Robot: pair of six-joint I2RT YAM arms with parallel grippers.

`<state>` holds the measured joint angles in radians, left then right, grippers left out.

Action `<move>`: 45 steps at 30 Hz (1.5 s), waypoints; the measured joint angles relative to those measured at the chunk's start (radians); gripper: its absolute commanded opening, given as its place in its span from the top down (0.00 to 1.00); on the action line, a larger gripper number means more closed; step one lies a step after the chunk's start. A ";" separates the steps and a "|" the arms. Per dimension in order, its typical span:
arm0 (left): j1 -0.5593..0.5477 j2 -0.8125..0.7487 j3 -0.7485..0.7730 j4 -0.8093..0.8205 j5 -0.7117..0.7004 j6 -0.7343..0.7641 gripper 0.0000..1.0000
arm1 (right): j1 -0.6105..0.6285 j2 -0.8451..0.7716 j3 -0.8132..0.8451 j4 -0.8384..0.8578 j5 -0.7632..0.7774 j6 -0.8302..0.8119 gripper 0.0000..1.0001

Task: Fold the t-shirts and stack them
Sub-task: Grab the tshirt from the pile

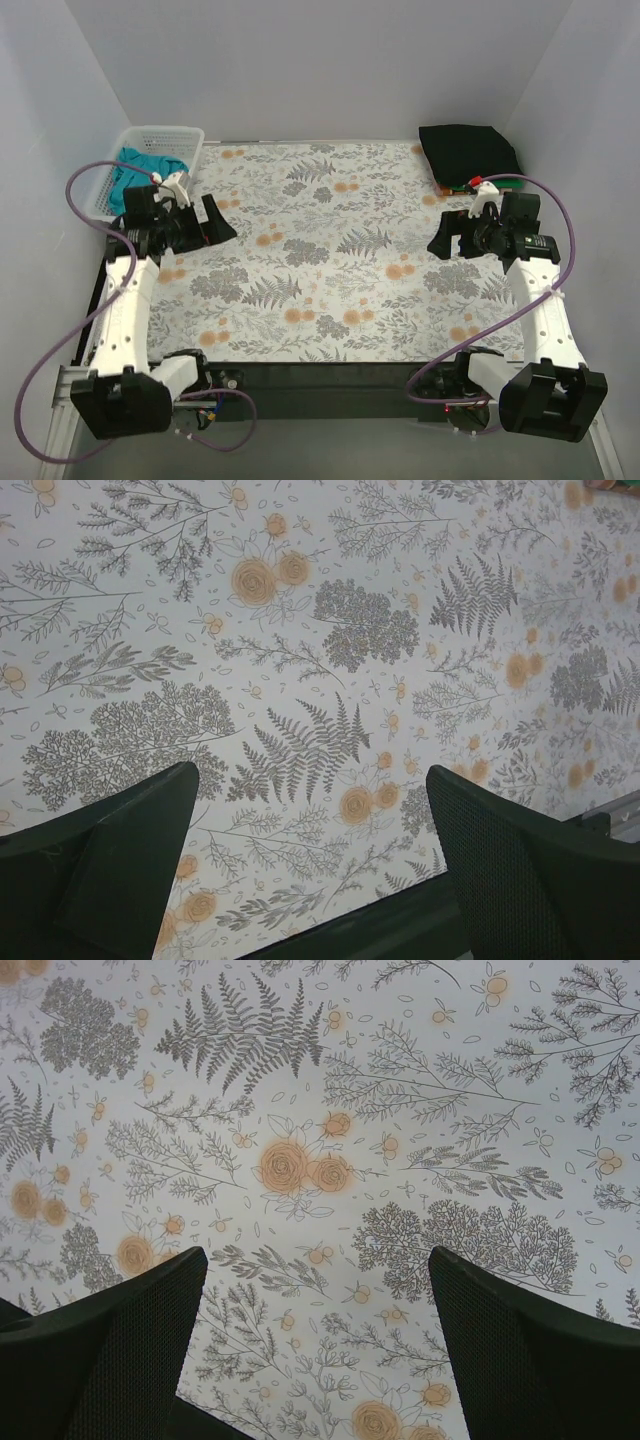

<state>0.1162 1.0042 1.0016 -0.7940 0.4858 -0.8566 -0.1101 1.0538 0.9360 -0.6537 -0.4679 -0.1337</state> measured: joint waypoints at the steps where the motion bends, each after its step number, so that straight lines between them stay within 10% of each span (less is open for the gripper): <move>1: 0.000 0.052 0.047 -0.026 0.010 0.013 0.02 | 0.000 0.002 0.000 0.000 -0.001 0.000 0.02; 22: 0.220 0.985 1.170 -0.182 -0.098 0.197 0.02 | 0.000 0.029 -0.004 0.005 -0.006 -0.010 0.02; 38: 0.262 1.424 1.242 -0.044 -0.332 0.251 0.07 | 0.000 0.052 -0.018 0.005 -0.010 -0.023 0.02; 45: 0.263 1.429 1.242 0.030 -0.391 0.244 0.41 | 0.000 0.054 -0.018 0.005 -0.010 -0.023 0.02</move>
<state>0.3790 2.4332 2.2433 -0.7639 0.0944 -0.6125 -0.1101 1.1080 0.9180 -0.6483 -0.4774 -0.1566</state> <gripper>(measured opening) 0.683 0.983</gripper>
